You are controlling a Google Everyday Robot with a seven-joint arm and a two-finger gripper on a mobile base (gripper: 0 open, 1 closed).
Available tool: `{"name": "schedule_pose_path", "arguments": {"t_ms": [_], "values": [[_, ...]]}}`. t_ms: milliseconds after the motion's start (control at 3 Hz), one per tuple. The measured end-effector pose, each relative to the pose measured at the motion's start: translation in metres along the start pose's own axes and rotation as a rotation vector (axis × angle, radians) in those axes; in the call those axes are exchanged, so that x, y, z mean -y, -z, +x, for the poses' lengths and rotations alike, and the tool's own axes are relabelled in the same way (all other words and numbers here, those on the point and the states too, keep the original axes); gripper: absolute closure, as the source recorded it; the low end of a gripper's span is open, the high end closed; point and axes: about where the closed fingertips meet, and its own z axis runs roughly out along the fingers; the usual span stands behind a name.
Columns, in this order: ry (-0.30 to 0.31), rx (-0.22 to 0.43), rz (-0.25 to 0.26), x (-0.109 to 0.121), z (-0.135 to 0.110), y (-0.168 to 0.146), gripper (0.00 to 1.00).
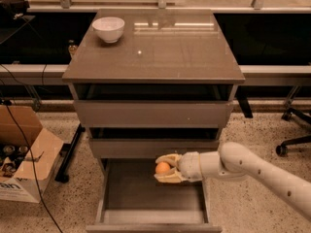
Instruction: Pick orange from bottom drawer and place on counter
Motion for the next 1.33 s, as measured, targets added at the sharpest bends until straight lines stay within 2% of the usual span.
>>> {"name": "schedule_pose_path", "arguments": {"t_ms": [333, 667, 1000, 1333], "values": [[0.124, -0.095, 0.025, 0.010, -0.074, 0.023, 1.00], [0.279, -0.177, 0.085, 0.027, -0.165, 0.052, 1.00], [0.445, -0.222, 0.187, 0.047, -0.262, 0.086, 1.00], [0.447, -0.222, 0.187, 0.046, -0.264, 0.086, 1.00]]}}
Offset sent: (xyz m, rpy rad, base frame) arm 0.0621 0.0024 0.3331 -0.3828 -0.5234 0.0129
